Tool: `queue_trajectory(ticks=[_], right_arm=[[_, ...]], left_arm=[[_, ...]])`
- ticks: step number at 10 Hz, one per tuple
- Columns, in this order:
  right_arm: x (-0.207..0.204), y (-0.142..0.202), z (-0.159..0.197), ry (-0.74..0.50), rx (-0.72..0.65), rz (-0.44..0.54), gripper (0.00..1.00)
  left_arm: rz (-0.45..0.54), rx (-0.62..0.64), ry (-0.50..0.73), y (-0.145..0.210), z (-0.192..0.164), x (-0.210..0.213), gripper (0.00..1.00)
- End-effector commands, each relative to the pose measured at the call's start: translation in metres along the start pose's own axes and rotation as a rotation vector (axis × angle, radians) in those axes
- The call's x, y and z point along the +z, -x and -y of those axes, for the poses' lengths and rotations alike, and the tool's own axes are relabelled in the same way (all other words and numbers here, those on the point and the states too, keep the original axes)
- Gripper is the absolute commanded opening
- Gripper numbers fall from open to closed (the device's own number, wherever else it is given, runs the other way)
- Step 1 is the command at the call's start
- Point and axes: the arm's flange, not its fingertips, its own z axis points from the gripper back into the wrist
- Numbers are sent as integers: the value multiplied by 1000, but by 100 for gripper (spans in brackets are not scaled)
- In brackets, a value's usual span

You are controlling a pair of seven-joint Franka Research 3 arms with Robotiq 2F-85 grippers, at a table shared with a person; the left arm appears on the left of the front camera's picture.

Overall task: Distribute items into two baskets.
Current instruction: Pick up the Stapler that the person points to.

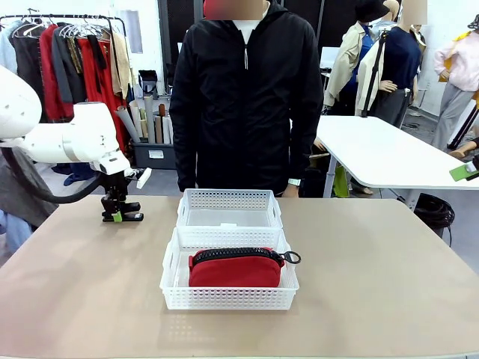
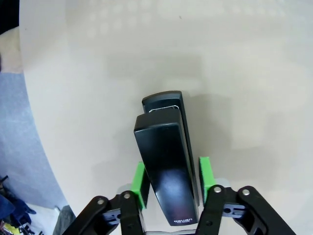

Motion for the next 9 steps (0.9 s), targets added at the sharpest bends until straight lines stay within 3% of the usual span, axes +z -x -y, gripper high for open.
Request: queue_trajectory(ticks=[1,9], right_arm=[[0,-1,0,1,-6,1,100],[0,-1,0,1,-6,1,100]], left_arm=[[-26,12,11,0,-2,6,0],[-21,51,21,2,-1,6,0]])
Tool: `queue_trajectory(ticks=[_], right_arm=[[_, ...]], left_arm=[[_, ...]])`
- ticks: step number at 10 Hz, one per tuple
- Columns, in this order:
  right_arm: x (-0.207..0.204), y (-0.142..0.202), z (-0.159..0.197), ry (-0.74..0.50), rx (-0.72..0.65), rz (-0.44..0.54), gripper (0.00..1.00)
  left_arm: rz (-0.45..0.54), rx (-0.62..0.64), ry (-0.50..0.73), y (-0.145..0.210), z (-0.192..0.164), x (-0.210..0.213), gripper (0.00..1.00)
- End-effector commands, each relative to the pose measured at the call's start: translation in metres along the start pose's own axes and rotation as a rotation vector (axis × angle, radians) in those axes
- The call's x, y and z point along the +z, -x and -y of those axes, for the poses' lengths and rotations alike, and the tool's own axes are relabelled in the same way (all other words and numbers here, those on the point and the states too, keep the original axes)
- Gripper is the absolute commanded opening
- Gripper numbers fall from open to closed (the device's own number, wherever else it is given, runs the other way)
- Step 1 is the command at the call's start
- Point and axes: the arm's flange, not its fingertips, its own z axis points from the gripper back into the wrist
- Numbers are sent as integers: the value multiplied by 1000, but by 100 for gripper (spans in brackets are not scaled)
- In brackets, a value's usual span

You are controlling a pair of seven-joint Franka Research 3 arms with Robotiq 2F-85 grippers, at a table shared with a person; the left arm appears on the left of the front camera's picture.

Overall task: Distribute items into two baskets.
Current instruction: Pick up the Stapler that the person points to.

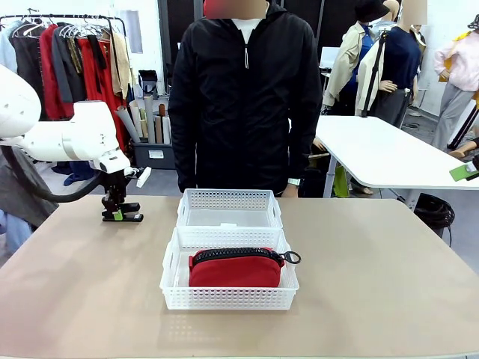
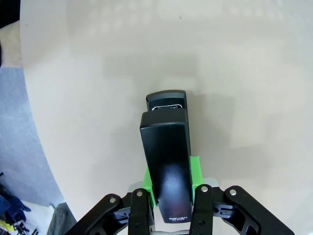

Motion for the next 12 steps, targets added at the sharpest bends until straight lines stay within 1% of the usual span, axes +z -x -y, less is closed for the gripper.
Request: queue_trajectory(ticks=[1,2,3,4,5,6,7,8,10,12], right_arm=[[0,-1,0,1,-6,1,100],[0,-1,0,1,-6,1,100],[0,-1,0,1,-6,1,100],[0,-1,0,1,-6,1,100],[0,-1,0,1,-6,1,100],[0,-1,0,1,-6,1,100],[0,-1,0,1,-6,1,100],[0,-1,0,1,-6,1,100],[0,-1,0,1,-6,1,100],[0,-1,0,1,-6,1,100]], left_arm=[[-15,48,-3,3,-1,5,0],[-21,100,-7,4,0,10,0],[-23,185,-11,5,3,22,0],[-31,230,-42,7,8,40,0],[-33,251,-50,11,17,60,0],[-12,265,-46,16,25,78,0],[17,276,-51,21,38,98,0],[22,300,-74,25,58,119,0],[35,382,-101,27,93,158,0],[14,437,-133,21,117,190,0]])
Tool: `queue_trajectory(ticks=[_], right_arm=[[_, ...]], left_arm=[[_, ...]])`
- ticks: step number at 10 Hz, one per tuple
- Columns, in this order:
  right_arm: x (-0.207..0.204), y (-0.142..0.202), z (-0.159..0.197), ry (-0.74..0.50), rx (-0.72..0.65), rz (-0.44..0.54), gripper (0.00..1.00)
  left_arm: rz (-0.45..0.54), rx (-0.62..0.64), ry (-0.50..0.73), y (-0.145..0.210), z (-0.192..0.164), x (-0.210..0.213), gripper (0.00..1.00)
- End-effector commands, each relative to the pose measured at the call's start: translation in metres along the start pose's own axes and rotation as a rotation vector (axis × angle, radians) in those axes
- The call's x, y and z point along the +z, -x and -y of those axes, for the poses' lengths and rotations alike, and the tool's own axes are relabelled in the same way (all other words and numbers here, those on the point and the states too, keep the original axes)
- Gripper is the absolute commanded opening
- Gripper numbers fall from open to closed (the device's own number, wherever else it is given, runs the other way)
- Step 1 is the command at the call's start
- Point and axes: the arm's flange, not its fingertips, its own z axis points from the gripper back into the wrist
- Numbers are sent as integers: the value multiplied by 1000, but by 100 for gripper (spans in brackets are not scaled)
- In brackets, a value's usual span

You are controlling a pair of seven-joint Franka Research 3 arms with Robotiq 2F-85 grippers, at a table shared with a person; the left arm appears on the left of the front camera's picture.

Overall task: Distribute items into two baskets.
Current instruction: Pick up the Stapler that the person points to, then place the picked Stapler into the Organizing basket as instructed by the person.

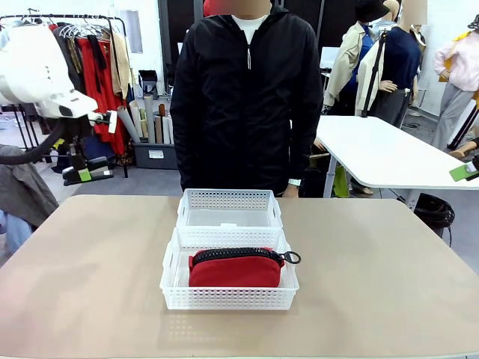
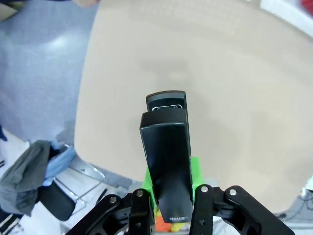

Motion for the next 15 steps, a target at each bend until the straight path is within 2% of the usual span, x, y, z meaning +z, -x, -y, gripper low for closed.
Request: queue_trajectory(ticks=[1,5,8,9,15], right_arm=[[1,-1,0,2,-5,3,100],[1,-1,0,2,-5,3,100],[1,-1,0,2,-5,3,100],[1,-1,0,2,-5,3,100],[1,-1,0,2,-5,3,100]], left_arm=[[-9,40,-8,-1,31,20,0],[-52,52,-6,-1,74,42,0],[-82,37,57,3,73,34,0],[-47,36,21,-3,74,40,0],[-47,36,21,-3,74,40,0]])
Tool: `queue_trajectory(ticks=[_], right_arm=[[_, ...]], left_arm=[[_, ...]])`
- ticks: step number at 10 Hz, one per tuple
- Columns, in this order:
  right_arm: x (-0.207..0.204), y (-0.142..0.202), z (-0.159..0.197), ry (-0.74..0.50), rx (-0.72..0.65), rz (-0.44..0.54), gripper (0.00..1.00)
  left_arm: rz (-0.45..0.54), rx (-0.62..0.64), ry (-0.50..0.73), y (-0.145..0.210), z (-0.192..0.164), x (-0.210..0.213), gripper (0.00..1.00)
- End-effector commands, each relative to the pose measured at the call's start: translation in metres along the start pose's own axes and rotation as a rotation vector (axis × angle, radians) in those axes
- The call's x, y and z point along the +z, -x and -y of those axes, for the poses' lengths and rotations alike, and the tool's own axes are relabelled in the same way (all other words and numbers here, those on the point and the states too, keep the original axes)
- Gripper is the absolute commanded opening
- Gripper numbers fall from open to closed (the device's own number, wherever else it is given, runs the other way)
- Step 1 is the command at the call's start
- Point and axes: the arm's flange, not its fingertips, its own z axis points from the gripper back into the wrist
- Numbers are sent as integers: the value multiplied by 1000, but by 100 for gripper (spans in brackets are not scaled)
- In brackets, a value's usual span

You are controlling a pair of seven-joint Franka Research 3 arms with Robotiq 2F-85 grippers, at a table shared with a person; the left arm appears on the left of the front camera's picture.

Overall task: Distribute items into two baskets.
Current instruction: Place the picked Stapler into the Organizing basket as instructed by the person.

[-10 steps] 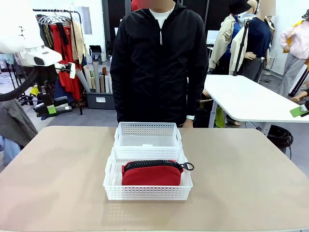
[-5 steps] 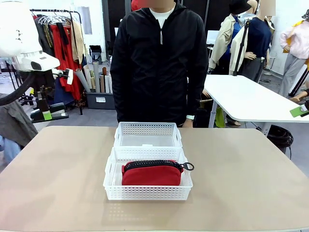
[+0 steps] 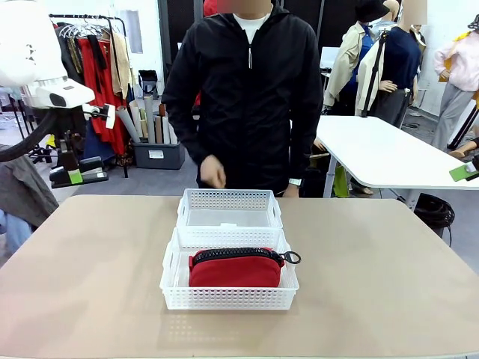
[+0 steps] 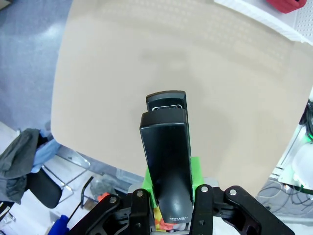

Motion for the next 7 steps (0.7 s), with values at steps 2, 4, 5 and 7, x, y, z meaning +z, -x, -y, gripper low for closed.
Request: queue_trajectory(ticks=[2,4,5,7], right_arm=[[1,-1,0,2,-5,3,100],[1,-1,0,2,-5,3,100],[1,-1,0,2,-5,3,100],[1,-1,0,2,-5,3,100]], left_arm=[[5,7,-12,2,0,3,0],[5,7,-12,2,0,3,0],[5,7,-12,2,0,3,0],[5,7,-12,2,0,3,0]])
